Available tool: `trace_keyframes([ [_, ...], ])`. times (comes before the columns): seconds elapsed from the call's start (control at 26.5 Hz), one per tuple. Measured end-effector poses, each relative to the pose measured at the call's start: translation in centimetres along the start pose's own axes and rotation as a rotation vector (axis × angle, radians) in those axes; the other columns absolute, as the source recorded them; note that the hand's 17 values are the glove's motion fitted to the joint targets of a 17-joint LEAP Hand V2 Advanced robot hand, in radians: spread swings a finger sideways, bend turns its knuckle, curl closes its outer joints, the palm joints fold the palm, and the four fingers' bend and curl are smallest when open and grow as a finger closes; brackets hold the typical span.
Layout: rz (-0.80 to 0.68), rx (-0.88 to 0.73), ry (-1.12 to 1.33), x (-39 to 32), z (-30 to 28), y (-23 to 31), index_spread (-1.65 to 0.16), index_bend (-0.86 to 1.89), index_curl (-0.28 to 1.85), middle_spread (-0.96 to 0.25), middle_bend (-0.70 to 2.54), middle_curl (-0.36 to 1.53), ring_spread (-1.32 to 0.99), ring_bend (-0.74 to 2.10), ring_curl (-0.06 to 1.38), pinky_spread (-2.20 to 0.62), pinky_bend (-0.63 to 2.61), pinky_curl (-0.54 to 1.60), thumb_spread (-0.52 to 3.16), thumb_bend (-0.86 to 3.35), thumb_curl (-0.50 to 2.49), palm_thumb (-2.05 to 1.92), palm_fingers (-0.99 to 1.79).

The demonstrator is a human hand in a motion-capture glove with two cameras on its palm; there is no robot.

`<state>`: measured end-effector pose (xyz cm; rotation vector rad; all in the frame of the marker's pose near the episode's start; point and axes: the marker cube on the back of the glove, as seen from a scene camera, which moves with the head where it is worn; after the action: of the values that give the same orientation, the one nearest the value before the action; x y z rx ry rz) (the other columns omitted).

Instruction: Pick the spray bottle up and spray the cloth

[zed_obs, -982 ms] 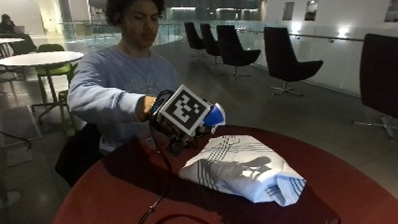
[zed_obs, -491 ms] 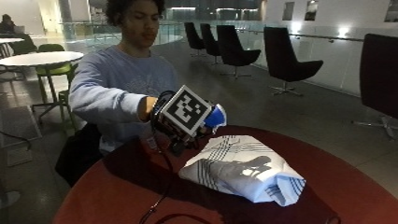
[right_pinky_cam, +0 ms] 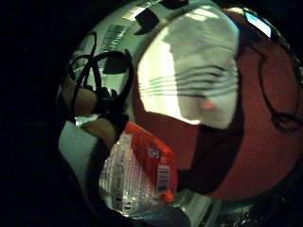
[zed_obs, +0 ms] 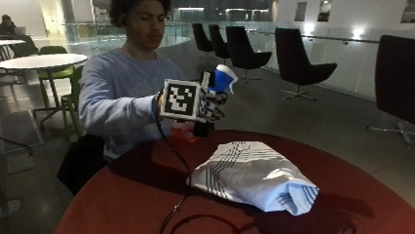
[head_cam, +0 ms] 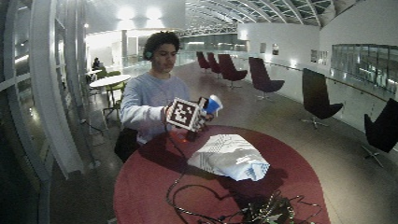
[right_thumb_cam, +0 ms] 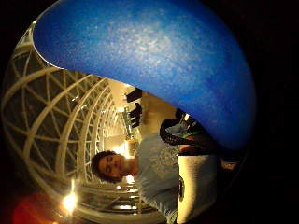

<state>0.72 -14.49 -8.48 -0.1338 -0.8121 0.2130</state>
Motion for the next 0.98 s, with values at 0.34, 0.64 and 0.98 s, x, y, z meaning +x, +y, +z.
trace_keyframes([
  [0.34, -0.398, 0.252, -0.129, -4.8, 8.8, -3.5, -0.22, 0.10, 0.20, -0.07, 0.43, 0.49, -0.03, 0.64, 0.39, 0.15, 0.29, 0.38, 0.88, -0.02, 0.62, 0.92, 1.12],
  [0.64, -0.557, 0.338, -0.137, -5.6, 18.7, -9.5, -0.22, 0.11, 0.21, -0.07, 0.42, 0.48, -0.03, 0.64, 0.40, 0.13, 0.28, 0.37, 0.84, -0.03, 0.63, 0.91, 1.13],
  [0.98, -0.547, 0.331, -0.099, -3.9, 26.0, -13.5, -0.23, 0.10, 0.22, -0.07, 0.42, 0.48, -0.03, 0.64, 0.40, 0.13, 0.28, 0.37, 0.81, -0.03, 0.64, 0.92, 1.13],
])
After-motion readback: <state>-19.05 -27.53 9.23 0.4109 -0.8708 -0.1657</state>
